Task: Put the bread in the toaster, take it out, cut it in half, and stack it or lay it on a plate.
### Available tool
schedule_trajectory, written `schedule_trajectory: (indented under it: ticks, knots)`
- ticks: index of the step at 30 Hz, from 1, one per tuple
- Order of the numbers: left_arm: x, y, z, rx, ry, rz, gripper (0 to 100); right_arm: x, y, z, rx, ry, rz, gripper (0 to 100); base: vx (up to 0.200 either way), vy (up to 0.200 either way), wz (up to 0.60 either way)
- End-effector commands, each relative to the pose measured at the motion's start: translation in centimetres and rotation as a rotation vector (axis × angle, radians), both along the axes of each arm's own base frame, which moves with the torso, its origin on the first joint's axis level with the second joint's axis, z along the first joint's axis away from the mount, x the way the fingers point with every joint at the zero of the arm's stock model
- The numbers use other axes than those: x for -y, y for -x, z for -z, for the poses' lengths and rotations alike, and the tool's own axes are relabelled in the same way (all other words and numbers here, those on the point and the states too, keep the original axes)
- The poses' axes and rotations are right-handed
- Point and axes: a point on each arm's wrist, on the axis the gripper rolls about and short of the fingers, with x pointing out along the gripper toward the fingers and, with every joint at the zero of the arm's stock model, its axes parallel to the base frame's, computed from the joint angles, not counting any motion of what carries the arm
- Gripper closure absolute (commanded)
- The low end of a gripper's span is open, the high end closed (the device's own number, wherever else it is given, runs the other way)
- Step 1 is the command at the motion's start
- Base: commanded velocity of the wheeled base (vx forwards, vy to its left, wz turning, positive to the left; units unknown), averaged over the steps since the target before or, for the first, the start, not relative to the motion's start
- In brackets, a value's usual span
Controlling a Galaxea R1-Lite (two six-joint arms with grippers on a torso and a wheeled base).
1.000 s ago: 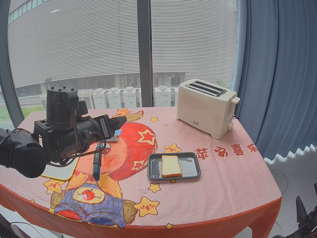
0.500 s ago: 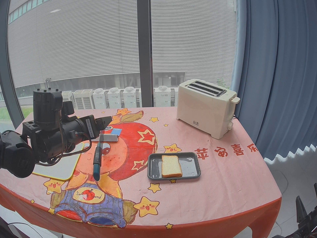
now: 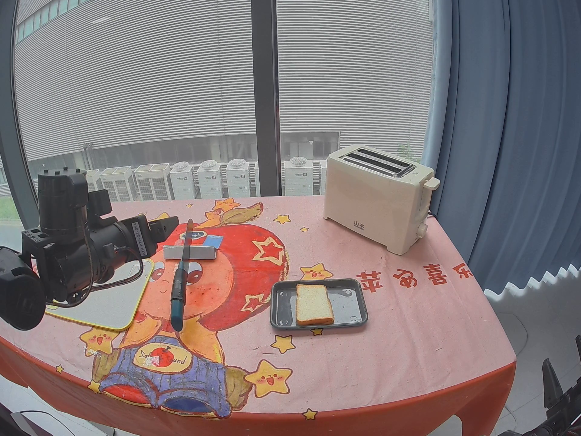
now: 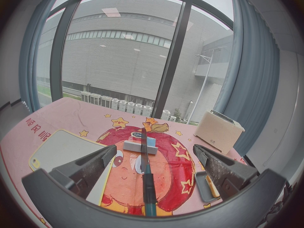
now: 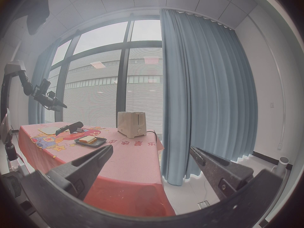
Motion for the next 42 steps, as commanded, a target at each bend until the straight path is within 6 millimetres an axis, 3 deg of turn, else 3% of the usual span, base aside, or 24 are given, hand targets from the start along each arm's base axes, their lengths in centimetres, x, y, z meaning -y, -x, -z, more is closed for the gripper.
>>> schedule_trajectory:
  ticks: [1,10,22,28,42]
  knots:
    - [-0.5,1.1,-0.2,0.012,-0.015,0.0,0,0.0,0.0,0.5,-0.003,0.0,-0.001,0,0.0,0.0,0.0]
    - [-1.3,3.0,-0.7,0.044,-0.04,-0.011,0,0.0,0.0,0.5,-0.003,0.0,-0.001,0,0.0,0.0,0.0]
    - [-4.3,3.9,0.4,0.122,-0.081,-0.118,0,0.0,0.0,0.5,-0.003,0.0,-0.001,0,0.0,0.0,0.0]
    - [-4.4,4.5,1.2,0.135,-0.09,-0.116,0,0.0,0.0,0.5,-0.003,0.0,-0.001,0,0.0,0.0,0.0]
    - [-5.1,8.5,1.3,0.199,-0.143,-0.113,0,0.0,0.0,0.5,-0.003,0.0,-0.001,0,0.0,0.0,0.0]
